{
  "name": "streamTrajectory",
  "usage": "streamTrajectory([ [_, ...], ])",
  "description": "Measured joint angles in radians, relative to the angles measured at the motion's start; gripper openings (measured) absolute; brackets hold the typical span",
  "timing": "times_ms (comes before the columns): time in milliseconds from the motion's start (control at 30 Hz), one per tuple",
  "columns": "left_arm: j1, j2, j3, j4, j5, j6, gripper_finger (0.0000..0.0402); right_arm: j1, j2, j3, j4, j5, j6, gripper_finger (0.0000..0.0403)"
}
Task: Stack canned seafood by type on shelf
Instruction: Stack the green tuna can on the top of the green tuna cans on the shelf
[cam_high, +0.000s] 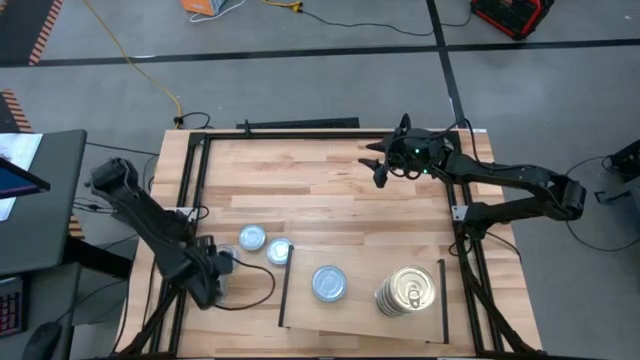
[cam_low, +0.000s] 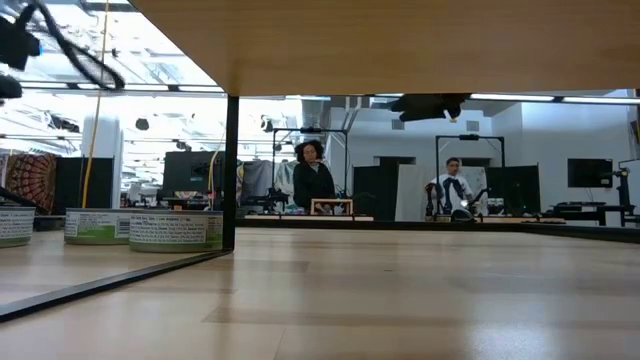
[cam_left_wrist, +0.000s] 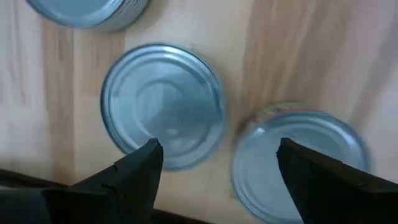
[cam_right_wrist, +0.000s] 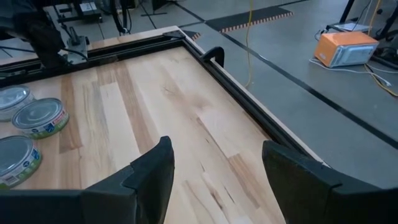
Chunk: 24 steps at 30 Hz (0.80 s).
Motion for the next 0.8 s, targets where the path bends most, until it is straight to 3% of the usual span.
streamTrajectory([
  [200, 0.003, 0.17, 0.005, -0.015, -0.027, 0.07, 0.03, 0.0, 0.0, 0.0, 0.004, 0.0, 0.0, 0.027],
  [300, 0.029, 0.232, 0.005, -0.061, -0.088, 0.059, 0.0299, 0.0, 0.0, 0.0, 0.005, 0.0, 0.0, 0.027],
  [567, 0.212, 0.273, -0.025, -0.059, -0.455, 0.073, 0.0299, 0.005, 0.0, 0.0, 0.004, -0.049, 0.008, 0.027],
  [800, 0.342, 0.238, 0.007, -0.396, -0.637, -0.113, 0.0299, 0.035, 0.0, 0.0, -0.018, -0.054, 0.019, 0.027],
])
